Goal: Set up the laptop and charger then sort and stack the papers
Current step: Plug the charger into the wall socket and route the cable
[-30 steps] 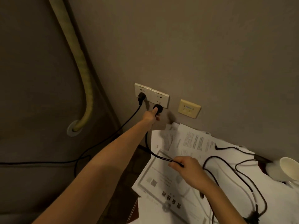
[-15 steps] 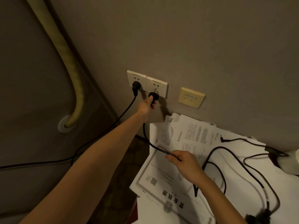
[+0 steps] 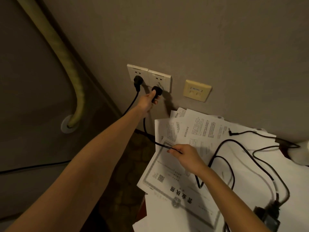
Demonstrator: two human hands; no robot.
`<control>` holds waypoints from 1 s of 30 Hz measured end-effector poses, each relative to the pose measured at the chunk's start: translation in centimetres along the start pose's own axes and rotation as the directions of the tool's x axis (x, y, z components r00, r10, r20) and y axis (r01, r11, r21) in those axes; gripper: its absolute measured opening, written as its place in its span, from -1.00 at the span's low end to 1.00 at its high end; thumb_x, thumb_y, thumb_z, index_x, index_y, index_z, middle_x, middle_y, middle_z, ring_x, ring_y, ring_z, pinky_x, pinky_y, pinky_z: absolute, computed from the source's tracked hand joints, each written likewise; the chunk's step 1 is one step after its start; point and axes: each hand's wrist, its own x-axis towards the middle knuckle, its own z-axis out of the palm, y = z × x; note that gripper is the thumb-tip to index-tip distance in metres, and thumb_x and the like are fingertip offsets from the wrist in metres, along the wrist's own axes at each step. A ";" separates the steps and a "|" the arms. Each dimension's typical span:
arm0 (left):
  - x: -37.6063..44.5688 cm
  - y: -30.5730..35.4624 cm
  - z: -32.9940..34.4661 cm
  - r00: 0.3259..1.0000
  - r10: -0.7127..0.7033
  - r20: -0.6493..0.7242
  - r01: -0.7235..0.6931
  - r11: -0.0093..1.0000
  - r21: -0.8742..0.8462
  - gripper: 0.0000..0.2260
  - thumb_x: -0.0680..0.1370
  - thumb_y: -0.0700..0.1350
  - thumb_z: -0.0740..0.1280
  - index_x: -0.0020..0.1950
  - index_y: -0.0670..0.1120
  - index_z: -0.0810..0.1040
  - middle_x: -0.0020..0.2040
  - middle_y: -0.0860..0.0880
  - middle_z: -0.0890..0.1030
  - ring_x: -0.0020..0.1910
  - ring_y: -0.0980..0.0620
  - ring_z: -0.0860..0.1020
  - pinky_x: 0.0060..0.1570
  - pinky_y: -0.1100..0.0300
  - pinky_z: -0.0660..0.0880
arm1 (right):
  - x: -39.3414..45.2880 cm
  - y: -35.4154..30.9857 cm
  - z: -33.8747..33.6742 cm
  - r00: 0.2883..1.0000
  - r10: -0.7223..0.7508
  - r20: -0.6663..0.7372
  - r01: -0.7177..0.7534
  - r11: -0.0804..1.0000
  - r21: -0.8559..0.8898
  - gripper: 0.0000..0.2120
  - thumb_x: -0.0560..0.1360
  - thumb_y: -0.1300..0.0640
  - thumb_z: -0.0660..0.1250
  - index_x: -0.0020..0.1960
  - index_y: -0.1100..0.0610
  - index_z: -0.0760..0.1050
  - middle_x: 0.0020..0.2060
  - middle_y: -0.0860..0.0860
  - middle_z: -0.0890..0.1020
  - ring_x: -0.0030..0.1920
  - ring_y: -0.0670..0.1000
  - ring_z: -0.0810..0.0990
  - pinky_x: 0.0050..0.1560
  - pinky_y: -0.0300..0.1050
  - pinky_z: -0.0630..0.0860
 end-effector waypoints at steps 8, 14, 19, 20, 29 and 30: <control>0.2 -0.4 0.9 0.999 0.001 -0.047 -0.004 0.998 -0.063 -0.65 0.67 0.01 0.08 0.22 -0.18 0.51 -0.29 0.09 0.45 -0.43 0.19 0.31 -0.52 0.43 0.26 | 0.2 0.5 -0.3 1.000 -0.009 0.013 0.009 0.999 -0.034 -0.81 0.57 0.09 0.27 0.09 0.09 0.62 -0.08 0.07 0.66 -0.03 0.04 0.60 -0.11 -0.28 0.47; 0.2 -0.9 1.4 0.999 -0.011 -0.051 0.005 0.993 -0.121 -0.66 0.66 0.03 0.10 0.18 -0.16 0.53 -0.29 0.09 0.45 -0.41 0.19 0.32 -0.39 0.35 0.26 | 1.0 0.1 -0.6 0.997 -0.007 0.076 0.015 0.994 -0.104 -0.80 0.58 0.11 0.26 0.10 0.11 0.61 -0.08 0.07 0.65 -0.10 -0.01 0.58 -0.17 -0.31 0.44; 0.6 -1.1 1.0 0.998 -0.044 0.033 0.049 0.984 -0.171 -0.66 0.66 0.10 0.07 -0.02 -0.06 0.54 -0.36 0.07 0.40 -0.46 0.15 0.24 -0.43 0.29 0.21 | 2.1 -1.3 0.7 0.939 0.137 0.315 -0.123 0.990 -0.065 -0.79 0.57 0.07 0.26 0.11 0.19 0.50 -0.40 0.04 0.51 -0.46 -0.01 0.50 -0.40 -0.15 0.53; 0.5 -1.2 1.1 0.998 -0.049 0.038 0.055 0.980 -0.190 -0.66 0.66 0.10 0.07 -0.03 -0.06 0.54 -0.37 0.08 0.40 -0.47 0.15 0.24 -0.43 0.29 0.20 | 2.4 -1.6 1.4 0.926 0.149 0.347 -0.137 0.989 -0.058 -0.73 0.57 0.07 0.26 0.15 0.25 0.46 -0.40 0.06 0.52 -0.46 0.00 0.51 -0.35 -0.11 0.55; 0.9 -1.3 0.9 0.998 -0.068 0.012 0.069 0.984 -0.166 -0.67 0.65 0.10 0.10 -0.01 -0.05 0.57 -0.38 0.09 0.40 -0.50 0.17 0.24 -0.46 0.31 0.20 | 7.2 -4.8 5.2 0.966 0.148 0.213 -0.165 0.984 0.066 -0.59 0.59 0.05 0.25 0.36 0.22 0.36 -0.34 0.00 0.46 -0.43 -0.05 0.45 -0.48 -0.25 0.39; 0.9 -1.3 0.8 0.998 -0.061 0.000 0.060 0.986 -0.154 -0.67 0.65 0.10 0.10 0.01 -0.06 0.57 -0.38 0.09 0.40 -0.49 0.17 0.24 -0.46 0.31 0.21 | 7.4 -4.8 5.2 0.965 0.151 0.213 -0.165 0.985 0.050 -0.57 0.59 0.05 0.25 0.39 0.21 0.33 -0.32 -0.01 0.45 -0.42 -0.06 0.44 -0.49 -0.27 0.37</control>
